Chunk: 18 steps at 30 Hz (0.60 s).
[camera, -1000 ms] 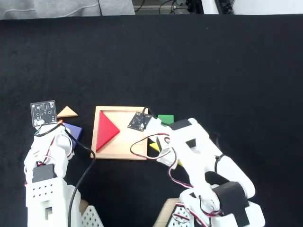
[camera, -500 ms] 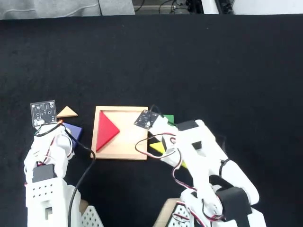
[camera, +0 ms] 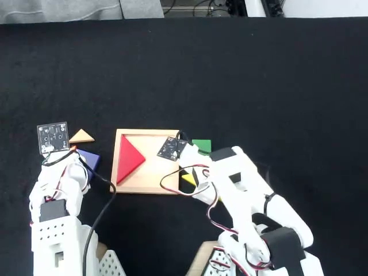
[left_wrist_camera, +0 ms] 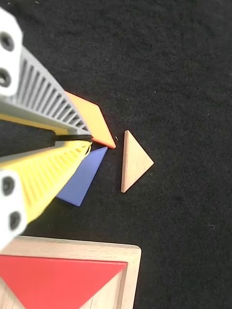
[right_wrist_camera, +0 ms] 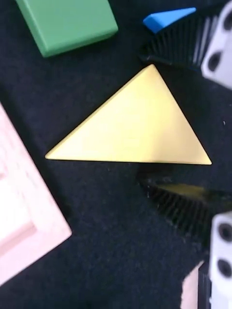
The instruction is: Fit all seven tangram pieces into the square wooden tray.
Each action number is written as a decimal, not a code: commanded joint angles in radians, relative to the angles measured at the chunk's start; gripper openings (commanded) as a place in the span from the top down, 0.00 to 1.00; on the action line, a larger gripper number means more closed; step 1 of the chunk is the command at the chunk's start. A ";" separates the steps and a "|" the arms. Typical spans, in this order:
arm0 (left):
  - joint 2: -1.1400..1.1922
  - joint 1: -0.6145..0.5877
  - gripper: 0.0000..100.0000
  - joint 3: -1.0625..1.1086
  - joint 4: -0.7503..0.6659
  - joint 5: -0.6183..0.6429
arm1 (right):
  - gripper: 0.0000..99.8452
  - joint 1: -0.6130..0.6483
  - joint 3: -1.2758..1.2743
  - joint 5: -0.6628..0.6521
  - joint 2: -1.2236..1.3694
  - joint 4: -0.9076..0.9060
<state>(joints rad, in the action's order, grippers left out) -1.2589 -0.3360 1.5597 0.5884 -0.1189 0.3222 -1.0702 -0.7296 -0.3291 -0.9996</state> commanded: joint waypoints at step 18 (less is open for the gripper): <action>-0.020 0.005 0.97 0.002 -0.023 -0.003 | 0.78 0.014 0.035 -0.012 -0.027 -0.003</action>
<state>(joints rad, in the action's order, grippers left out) -1.2681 -0.3360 1.5704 0.5884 -0.1189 0.3207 -1.0671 -0.7311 -0.3307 -0.9920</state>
